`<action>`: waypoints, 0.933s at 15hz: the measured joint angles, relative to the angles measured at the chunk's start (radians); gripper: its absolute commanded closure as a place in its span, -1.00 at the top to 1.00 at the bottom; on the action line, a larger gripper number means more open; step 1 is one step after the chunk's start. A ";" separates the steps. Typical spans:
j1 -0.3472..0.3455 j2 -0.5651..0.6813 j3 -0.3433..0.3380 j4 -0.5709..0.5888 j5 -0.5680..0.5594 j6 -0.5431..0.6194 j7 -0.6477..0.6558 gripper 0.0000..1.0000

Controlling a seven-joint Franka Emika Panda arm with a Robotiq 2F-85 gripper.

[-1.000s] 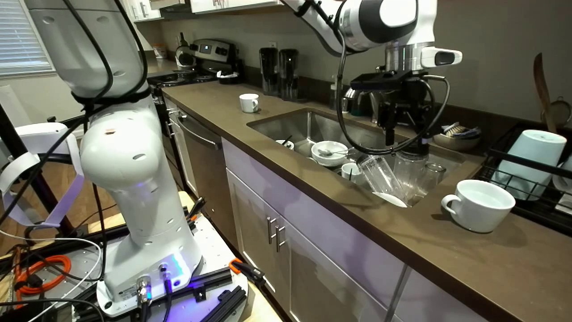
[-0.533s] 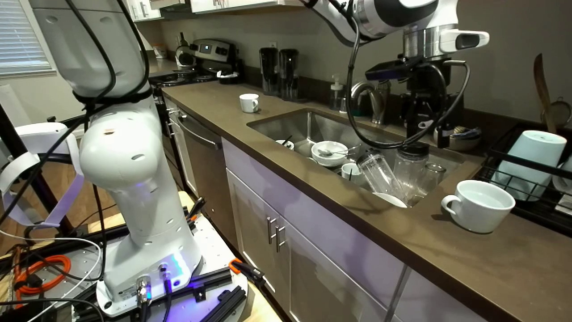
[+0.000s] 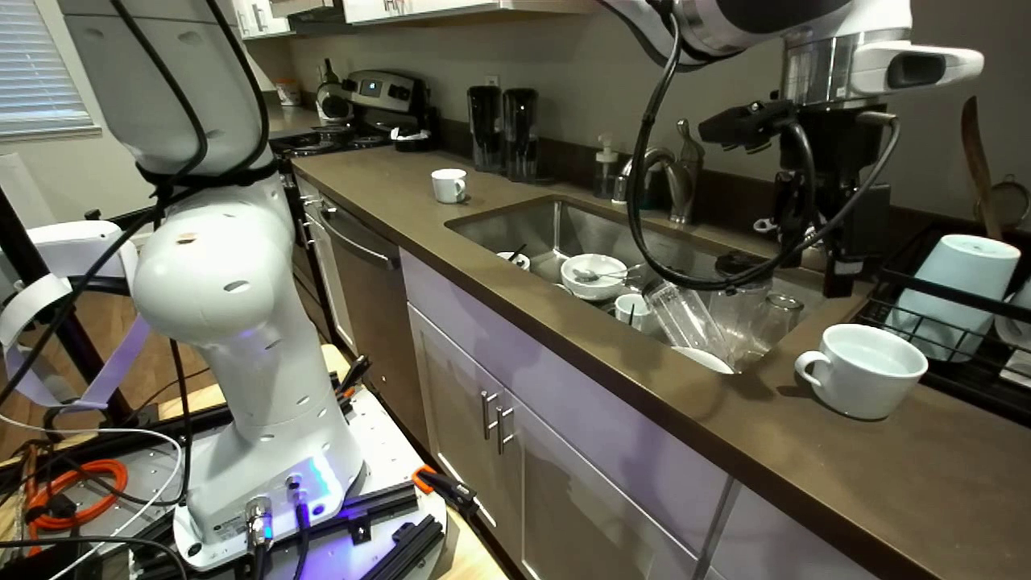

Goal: Empty the mug into the sink

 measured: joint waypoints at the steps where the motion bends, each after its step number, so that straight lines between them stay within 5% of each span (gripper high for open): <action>1: -0.007 0.005 -0.005 0.001 0.032 0.000 0.001 1.00; 14: -0.026 0.201 -0.017 0.114 0.240 0.023 0.016 1.00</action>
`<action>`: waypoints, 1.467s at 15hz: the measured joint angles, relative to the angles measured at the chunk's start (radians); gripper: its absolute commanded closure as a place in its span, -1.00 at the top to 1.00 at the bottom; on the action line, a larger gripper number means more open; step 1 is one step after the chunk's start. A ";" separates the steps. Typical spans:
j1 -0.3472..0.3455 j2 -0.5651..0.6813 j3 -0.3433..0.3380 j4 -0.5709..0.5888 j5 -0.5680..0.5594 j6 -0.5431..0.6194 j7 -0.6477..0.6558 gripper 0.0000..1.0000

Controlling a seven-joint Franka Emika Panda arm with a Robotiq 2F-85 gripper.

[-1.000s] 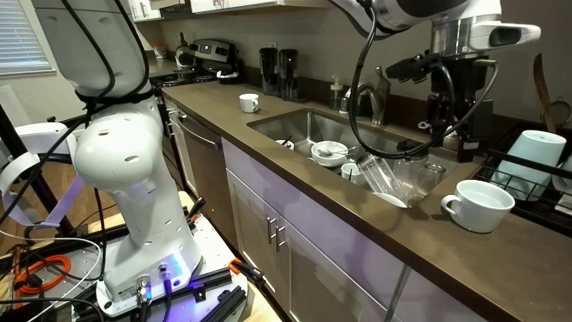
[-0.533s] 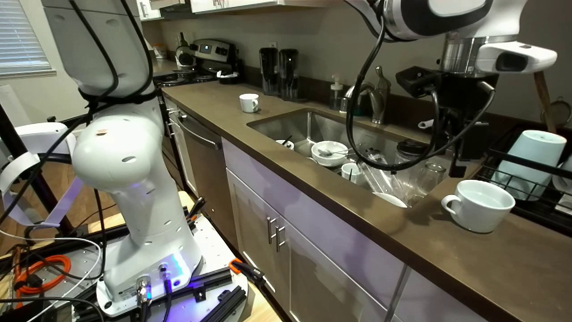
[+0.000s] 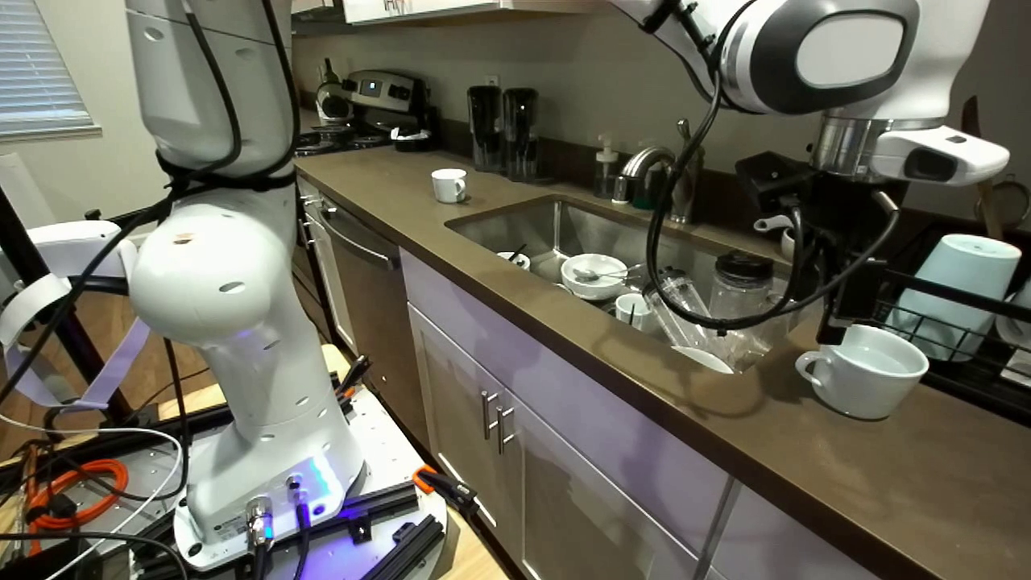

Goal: Empty the mug into the sink

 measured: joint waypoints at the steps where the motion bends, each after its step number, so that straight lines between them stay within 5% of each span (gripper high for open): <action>1: -0.004 0.017 0.000 0.016 0.000 0.000 0.000 1.00; 10: -0.041 0.092 -0.026 0.130 -0.002 -0.013 0.000 1.00; 22: -0.047 0.093 -0.038 0.128 -0.004 -0.066 0.000 1.00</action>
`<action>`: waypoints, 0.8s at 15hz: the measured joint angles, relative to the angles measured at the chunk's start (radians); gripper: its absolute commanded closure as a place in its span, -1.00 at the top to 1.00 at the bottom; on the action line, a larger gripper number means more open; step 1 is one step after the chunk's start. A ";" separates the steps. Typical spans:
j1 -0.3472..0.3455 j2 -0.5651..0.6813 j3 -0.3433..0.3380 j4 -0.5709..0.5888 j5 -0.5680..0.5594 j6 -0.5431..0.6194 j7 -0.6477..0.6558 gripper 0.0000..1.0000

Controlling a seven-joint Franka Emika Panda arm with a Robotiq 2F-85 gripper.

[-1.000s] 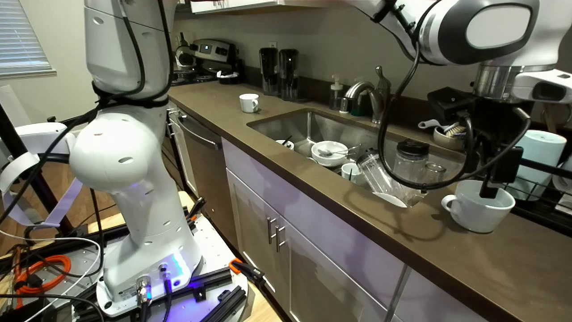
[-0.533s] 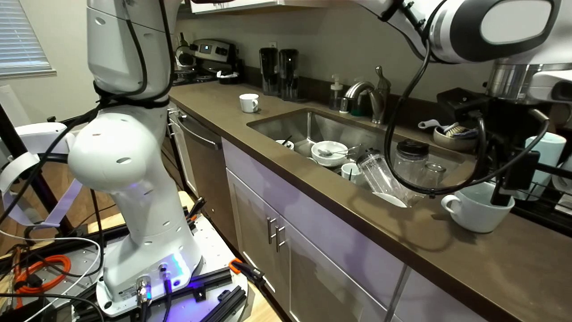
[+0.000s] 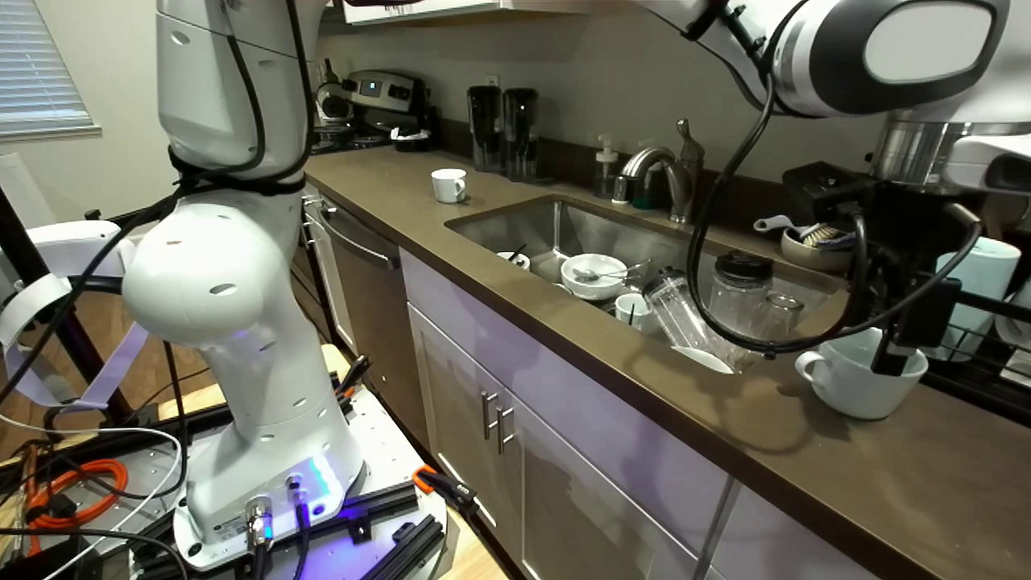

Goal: Empty the mug into the sink

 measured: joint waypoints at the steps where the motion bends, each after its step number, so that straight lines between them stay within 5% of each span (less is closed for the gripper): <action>1: 0.000 0.001 0.001 -0.001 0.000 0.000 0.000 1.00; 12: 0.002 0.002 0.005 -0.024 -0.011 -0.001 -0.001 1.00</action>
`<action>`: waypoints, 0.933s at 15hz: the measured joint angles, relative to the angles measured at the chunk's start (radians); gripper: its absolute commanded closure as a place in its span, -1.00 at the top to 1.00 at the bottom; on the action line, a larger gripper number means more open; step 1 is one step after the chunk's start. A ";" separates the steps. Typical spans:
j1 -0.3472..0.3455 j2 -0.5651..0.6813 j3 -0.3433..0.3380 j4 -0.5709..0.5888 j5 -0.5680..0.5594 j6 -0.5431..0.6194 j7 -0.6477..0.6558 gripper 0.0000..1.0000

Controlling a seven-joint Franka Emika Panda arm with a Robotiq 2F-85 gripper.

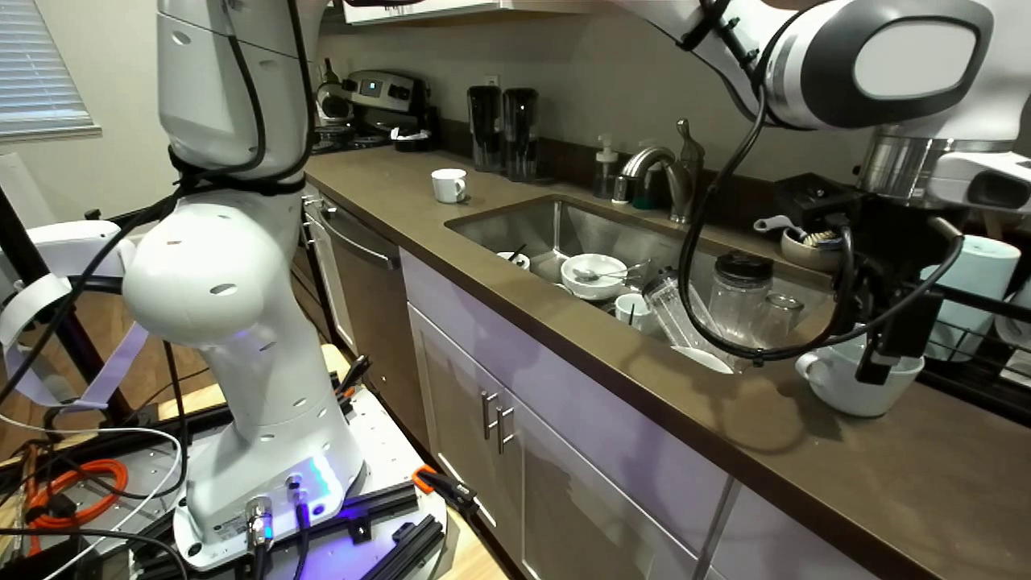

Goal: Empty the mug into the sink

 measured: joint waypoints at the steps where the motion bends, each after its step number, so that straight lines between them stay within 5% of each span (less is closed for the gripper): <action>1: 0.000 0.000 0.000 -0.004 -0.002 -0.003 0.000 1.00; 14: 0.018 -0.090 0.008 -0.022 -0.013 -0.006 0.000 1.00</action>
